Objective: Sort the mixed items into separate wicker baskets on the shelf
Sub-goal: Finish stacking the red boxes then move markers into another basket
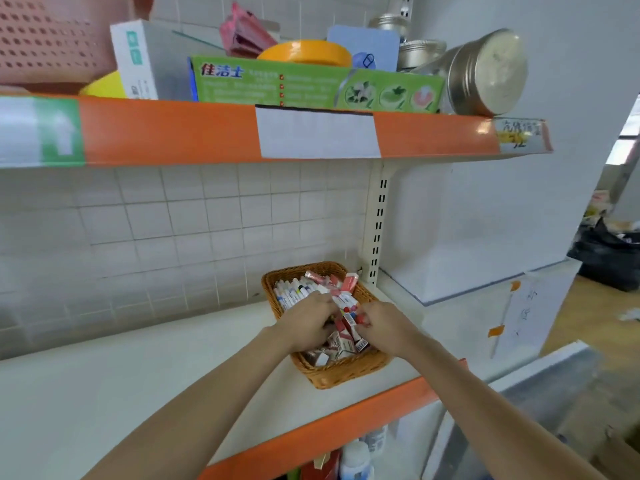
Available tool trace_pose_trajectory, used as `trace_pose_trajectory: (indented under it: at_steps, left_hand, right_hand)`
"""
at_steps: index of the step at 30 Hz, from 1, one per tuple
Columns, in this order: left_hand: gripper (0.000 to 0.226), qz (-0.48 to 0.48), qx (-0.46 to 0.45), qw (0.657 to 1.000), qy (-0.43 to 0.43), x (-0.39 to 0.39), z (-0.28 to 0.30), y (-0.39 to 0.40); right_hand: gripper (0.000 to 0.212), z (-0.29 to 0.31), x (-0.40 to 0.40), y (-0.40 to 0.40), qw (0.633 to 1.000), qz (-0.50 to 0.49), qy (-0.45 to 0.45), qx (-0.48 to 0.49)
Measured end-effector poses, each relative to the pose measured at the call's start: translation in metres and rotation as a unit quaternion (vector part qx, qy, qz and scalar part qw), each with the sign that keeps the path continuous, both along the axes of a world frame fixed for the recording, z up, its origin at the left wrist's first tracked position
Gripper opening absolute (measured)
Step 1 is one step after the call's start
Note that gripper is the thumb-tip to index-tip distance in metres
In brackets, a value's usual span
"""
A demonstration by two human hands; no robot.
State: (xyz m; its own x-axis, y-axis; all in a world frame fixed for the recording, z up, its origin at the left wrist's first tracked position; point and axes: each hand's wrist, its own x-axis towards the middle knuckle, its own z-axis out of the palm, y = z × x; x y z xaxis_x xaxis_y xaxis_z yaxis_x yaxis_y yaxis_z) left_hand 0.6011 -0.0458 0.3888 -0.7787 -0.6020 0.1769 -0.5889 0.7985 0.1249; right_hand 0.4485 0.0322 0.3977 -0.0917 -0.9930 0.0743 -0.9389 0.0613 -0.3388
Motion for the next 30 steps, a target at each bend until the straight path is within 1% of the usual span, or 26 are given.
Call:
trace_pose_trajectory:
  at_steps: [1,2,4,7,9,13,16,17,20,25,27,30]
  left_hand:
    - [0.028,-0.009,-0.005,1.000,-0.005,-0.001,0.000,-0.003]
    - [0.030,-0.020,-0.012,1.000,-0.013,-0.003,-0.001,-0.005]
    - [0.031,-0.037,-0.034,0.998,-0.028,-0.006,-0.001,-0.008]
    - [0.028,-0.057,-0.060,0.996,-0.023,-0.010,-0.002,-0.013]
    - [0.023,-0.072,-0.074,0.994,-0.021,-0.010,-0.002,-0.015]
    - [0.006,-0.101,-0.097,0.990,0.010,-0.010,-0.003,-0.016]
    - [0.005,-0.100,-0.102,0.989,0.036,-0.009,0.000,-0.011]
    - [0.007,-0.092,-0.102,0.989,0.047,-0.007,0.003,-0.008]
    - [0.012,-0.037,-0.094,0.992,0.076,0.002,0.013,0.000]
    - [0.027,0.082,-0.029,0.988,0.131,0.034,0.020,0.015]
    - [0.026,0.124,-0.023,0.982,0.142,0.050,0.018,0.021]
    - [0.021,0.179,-0.017,0.969,0.171,0.081,0.014,0.031]
  right_hand:
    - [0.013,-0.001,0.000,-0.004,1.000,-0.004,0.004,0.009]
    - [0.015,-0.001,0.001,-0.007,1.000,-0.007,0.008,0.017]
    - [0.032,-0.002,0.001,-0.014,0.999,-0.008,0.008,0.036]
    - [0.041,0.002,0.002,-0.017,0.998,-0.005,0.009,0.059]
    - [0.042,0.003,0.002,-0.017,0.998,-0.010,0.019,0.062]
    - [0.036,0.002,0.004,-0.016,0.997,-0.021,0.047,0.053]
    - [0.032,0.000,0.002,-0.013,0.998,-0.040,0.045,0.020]
    - [0.031,0.000,0.001,-0.011,0.999,-0.042,0.033,-0.001]
    - [0.016,0.004,0.001,-0.007,0.998,-0.040,-0.007,-0.054]
    - [0.019,0.007,0.019,0.001,0.993,0.012,-0.044,-0.105]
    - [0.019,0.009,0.032,0.003,0.991,0.035,-0.057,-0.119]
    - [0.012,0.009,0.058,0.003,0.986,0.079,-0.078,-0.124]
